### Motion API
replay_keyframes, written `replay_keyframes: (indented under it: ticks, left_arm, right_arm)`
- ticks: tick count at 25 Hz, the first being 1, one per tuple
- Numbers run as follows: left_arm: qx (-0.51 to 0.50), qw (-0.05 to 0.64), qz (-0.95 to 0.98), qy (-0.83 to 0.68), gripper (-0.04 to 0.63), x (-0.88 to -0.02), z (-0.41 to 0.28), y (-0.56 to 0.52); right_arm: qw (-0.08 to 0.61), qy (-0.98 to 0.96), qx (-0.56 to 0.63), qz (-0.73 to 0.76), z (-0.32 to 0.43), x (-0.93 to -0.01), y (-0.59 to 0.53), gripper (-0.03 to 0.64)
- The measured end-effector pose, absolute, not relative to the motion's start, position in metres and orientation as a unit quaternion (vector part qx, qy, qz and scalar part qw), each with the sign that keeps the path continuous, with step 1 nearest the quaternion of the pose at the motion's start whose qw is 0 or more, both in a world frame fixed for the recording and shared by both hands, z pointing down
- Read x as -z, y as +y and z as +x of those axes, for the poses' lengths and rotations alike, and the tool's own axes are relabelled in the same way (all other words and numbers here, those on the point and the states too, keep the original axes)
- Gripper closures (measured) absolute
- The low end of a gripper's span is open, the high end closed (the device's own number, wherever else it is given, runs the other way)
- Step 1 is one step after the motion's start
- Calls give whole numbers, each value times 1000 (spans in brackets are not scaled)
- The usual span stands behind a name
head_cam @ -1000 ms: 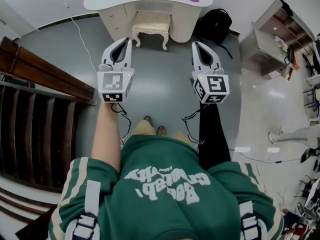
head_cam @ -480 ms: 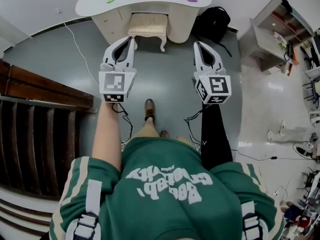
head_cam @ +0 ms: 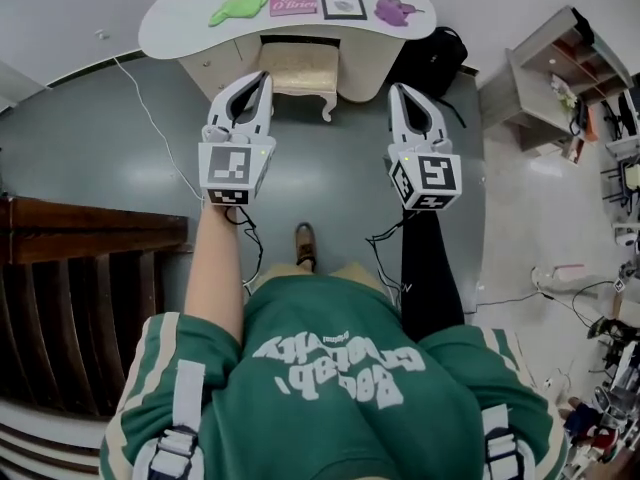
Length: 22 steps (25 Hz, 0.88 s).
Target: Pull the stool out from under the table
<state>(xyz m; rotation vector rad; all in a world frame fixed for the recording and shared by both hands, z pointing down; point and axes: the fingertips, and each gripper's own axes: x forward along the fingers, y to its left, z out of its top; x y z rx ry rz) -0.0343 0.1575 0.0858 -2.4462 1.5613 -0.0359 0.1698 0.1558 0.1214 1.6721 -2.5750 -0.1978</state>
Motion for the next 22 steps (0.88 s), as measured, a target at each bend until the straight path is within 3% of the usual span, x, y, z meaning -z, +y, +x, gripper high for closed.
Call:
replay_keyframes:
  ticks: [6, 22]
  left_arm:
    - [-5, 83, -852, 517, 581, -89, -50, 104]
    - [14, 63, -840, 538, 581, -118, -78, -23]
  right_arm:
    - [47, -831, 64, 551, 152, -124, 109, 609]
    - [44, -844, 37, 534, 134, -157, -35, 609]
